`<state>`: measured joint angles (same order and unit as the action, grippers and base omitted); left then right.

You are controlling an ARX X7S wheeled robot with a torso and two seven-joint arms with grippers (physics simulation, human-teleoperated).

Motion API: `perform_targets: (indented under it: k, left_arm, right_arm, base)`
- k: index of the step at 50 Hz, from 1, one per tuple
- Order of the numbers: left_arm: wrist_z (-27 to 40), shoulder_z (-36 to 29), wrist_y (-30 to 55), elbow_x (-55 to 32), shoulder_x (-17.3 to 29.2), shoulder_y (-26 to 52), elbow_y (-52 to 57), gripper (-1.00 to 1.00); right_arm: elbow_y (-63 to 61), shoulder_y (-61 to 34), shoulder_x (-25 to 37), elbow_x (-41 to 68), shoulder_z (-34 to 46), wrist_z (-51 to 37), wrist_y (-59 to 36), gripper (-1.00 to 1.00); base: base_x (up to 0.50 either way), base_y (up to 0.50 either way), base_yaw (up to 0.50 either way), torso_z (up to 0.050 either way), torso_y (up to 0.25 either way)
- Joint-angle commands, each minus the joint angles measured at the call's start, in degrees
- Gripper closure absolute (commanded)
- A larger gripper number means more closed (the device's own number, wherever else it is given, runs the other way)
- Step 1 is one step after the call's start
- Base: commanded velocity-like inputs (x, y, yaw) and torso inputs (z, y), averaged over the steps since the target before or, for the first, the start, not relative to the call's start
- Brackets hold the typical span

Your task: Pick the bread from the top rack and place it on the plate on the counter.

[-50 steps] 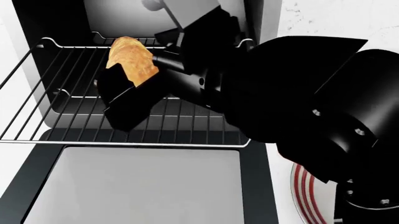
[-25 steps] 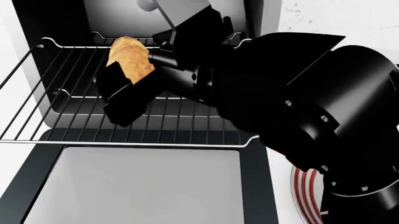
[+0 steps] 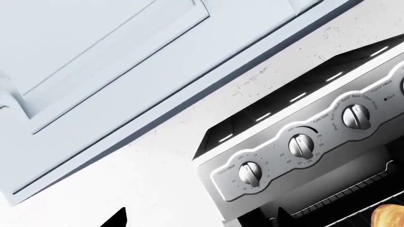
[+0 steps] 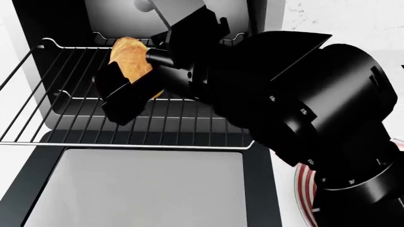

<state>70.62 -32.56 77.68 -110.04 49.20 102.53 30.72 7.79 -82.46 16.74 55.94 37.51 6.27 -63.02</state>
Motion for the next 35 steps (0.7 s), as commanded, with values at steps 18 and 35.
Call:
perform_targets:
  k: [18, 35]
  left_arm:
    - [-1.34, 0.61, -2.53, 0.80, -0.46, -0.02, 0.44, -1.00]
    - [-1.77, -0.02, -2.88, 0.28, -0.23, 0.29, 0.72, -1.00]
  right_arm:
    - [3.45, 1.05, -2.51, -2.26, 0.96, 2.83, 2.04, -1.00]
    - [6.42, 1.77, -3.77, -3.77, 3.56, 4.52, 3.81, -1.00]
  base:
    - [0.00, 0.00, 0.00, 0.000, 0.000]
    - [0.00, 0.00, 0.00, 0.000, 0.000]
